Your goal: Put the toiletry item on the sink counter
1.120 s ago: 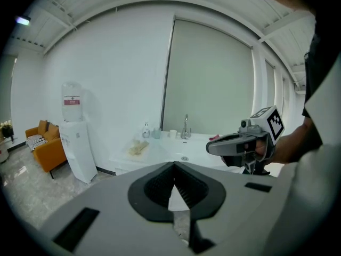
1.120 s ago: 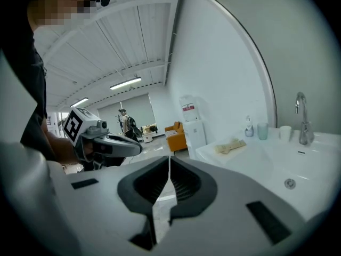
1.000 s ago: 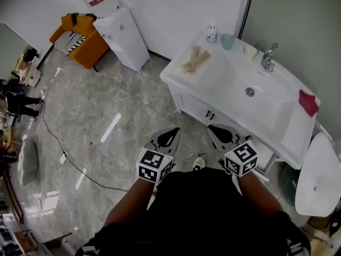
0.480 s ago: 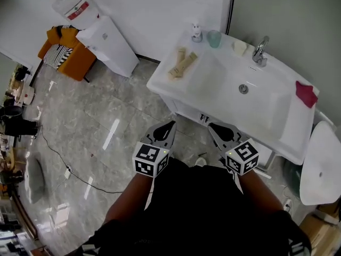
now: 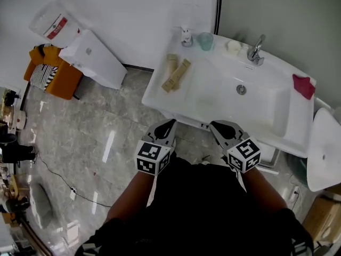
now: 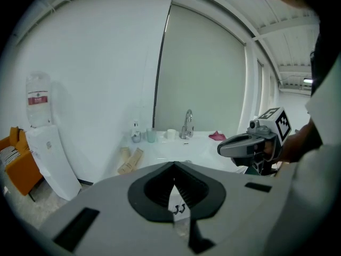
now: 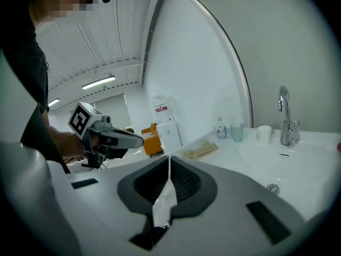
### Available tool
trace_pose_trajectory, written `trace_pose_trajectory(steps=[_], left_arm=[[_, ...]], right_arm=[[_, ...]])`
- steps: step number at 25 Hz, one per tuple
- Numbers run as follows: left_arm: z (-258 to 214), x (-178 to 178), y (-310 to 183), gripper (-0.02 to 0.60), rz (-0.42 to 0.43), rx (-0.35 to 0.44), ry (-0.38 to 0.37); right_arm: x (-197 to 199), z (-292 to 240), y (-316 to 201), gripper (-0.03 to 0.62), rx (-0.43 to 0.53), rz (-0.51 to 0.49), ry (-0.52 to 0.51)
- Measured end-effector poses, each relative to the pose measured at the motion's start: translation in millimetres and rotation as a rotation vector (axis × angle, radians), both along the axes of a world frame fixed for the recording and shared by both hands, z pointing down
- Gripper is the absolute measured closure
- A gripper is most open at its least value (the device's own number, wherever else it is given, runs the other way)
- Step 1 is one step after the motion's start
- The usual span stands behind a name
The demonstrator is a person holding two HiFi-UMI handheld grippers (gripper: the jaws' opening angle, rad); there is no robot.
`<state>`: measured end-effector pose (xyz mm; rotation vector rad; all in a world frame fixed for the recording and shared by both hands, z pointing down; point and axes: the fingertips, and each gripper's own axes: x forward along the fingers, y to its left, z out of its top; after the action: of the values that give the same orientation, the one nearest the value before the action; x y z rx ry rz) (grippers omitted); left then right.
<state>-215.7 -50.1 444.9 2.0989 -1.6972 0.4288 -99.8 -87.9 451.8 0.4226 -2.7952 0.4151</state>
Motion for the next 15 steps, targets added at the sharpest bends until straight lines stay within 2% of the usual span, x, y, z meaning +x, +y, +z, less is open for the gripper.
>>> trace_pose_trajectory(steps=[8, 15], left_arm=[[7, -74, -56, 0.578, 0.126, -0.028, -0.022], [26, -126, -89, 0.578, 0.216, -0.049, -0.005]], right_arm=[[-78, 6, -44, 0.589, -0.048, 0.122, 0.031], [-143, 39, -76, 0.589, -0.138, 0.228, 0.087]])
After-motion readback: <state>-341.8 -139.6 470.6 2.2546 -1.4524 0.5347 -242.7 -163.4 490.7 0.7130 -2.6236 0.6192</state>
